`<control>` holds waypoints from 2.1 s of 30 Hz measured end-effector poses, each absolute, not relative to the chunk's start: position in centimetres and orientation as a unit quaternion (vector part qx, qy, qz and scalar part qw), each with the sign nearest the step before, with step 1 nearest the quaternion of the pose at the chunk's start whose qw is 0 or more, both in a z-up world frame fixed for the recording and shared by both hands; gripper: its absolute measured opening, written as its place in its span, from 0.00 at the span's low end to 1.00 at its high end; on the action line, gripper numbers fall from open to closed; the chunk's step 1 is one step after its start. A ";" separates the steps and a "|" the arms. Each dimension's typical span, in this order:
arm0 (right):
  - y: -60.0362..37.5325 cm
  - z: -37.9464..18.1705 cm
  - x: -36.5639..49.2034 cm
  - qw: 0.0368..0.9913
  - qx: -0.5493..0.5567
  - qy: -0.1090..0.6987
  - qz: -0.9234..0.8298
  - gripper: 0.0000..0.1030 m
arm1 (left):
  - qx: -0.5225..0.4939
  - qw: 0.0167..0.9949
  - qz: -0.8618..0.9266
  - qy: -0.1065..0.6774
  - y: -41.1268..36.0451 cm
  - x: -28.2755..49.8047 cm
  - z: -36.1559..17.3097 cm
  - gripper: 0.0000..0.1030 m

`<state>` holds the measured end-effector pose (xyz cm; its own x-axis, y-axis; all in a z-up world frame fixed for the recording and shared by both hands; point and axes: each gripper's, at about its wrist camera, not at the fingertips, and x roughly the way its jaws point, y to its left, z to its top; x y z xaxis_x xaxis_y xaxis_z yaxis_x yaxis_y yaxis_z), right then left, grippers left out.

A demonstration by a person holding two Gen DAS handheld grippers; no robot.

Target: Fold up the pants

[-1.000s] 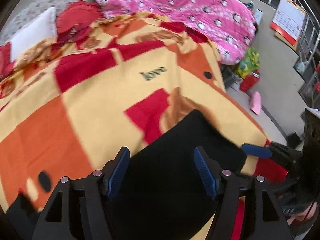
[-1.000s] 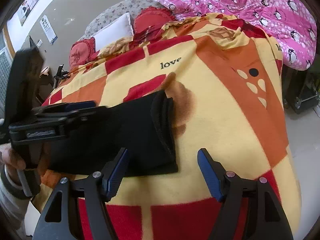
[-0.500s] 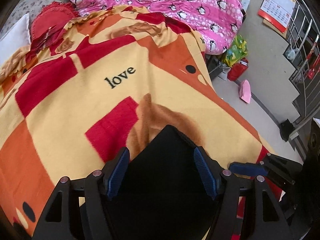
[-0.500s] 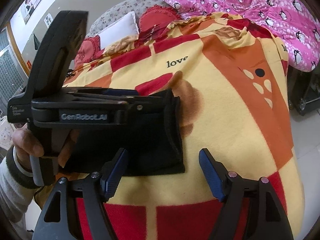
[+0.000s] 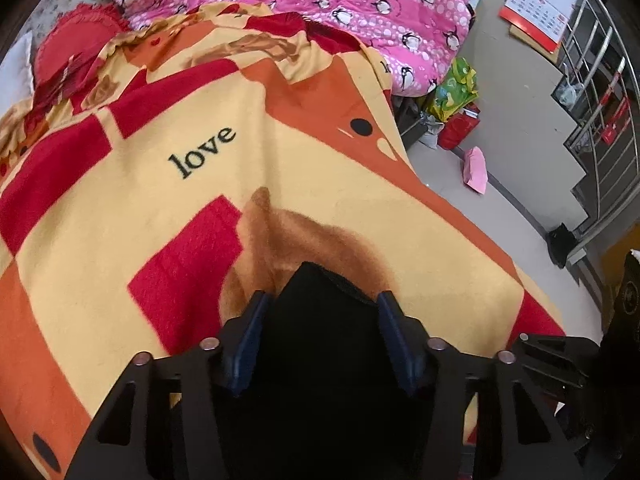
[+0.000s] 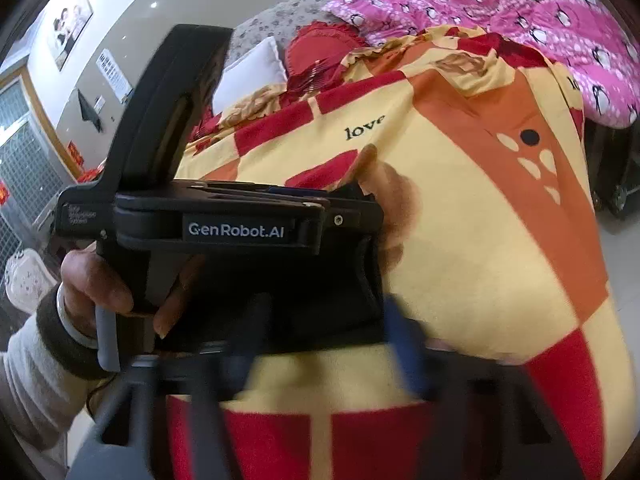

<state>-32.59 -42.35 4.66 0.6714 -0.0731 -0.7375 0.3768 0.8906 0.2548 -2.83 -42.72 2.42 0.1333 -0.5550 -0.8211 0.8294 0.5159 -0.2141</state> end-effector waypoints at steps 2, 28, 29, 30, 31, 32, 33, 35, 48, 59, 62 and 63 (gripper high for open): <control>-42.2 4.5 -32.3 0.896 0.191 0.380 -0.125 0.35 | 0.151 0.738 -0.474 0.457 -42.8 -3.2 2.5 0.26; -27.0 14.5 -23.7 0.936 0.083 0.333 0.072 0.16 | -0.031 0.832 -0.403 0.381 -17.2 -4.9 14.3 0.14; -25.6 14.1 -22.7 0.933 0.075 0.340 0.089 0.16 | -0.036 0.837 -0.389 0.383 -15.5 -5.3 13.9 0.14; -24.7 13.6 -22.0 0.930 0.072 0.347 0.101 0.16 | -0.041 0.843 -0.370 0.388 -13.8 -5.6 13.2 0.14; -23.8 13.0 -21.1 0.924 0.071 0.357 0.116 0.16 | -0.044 0.846 -0.358 0.393 -12.7 -5.9 12.7 0.14; -22.5 11.9 -20.2 0.917 0.069 0.370 0.132 0.16 | -0.049 0.849 -0.341 0.401 -11.2 -6.2 11.8 0.14; -21.3 10.6 -19.1 0.908 0.066 0.387 0.147 0.16 | -0.055 0.850 -0.326 0.409 -10.0 -6.3 10.9 0.14; -19.7 8.2 -17.5 0.893 0.065 0.413 0.164 0.17 | -0.071 0.851 -0.292 0.431 -7.4 -6.8 8.7 0.14; -25.3 7.9 -17.8 0.896 0.106 0.418 0.103 0.68 | -0.139 0.847 -0.253 0.446 -4.4 -10.8 6.7 0.64; -27.8 5.1 -16.6 0.891 0.087 0.444 0.027 0.32 | -0.109 0.841 -0.229 0.478 -8.2 -8.6 5.1 0.13; -26.8 6.5 -17.3 0.897 0.074 0.434 0.043 0.34 | -0.102 0.848 -0.229 0.467 -7.7 -9.7 6.0 0.12; -26.6 6.6 -17.2 0.897 0.071 0.434 0.046 0.35 | -0.101 0.850 -0.227 0.465 -7.6 -10.0 6.0 0.12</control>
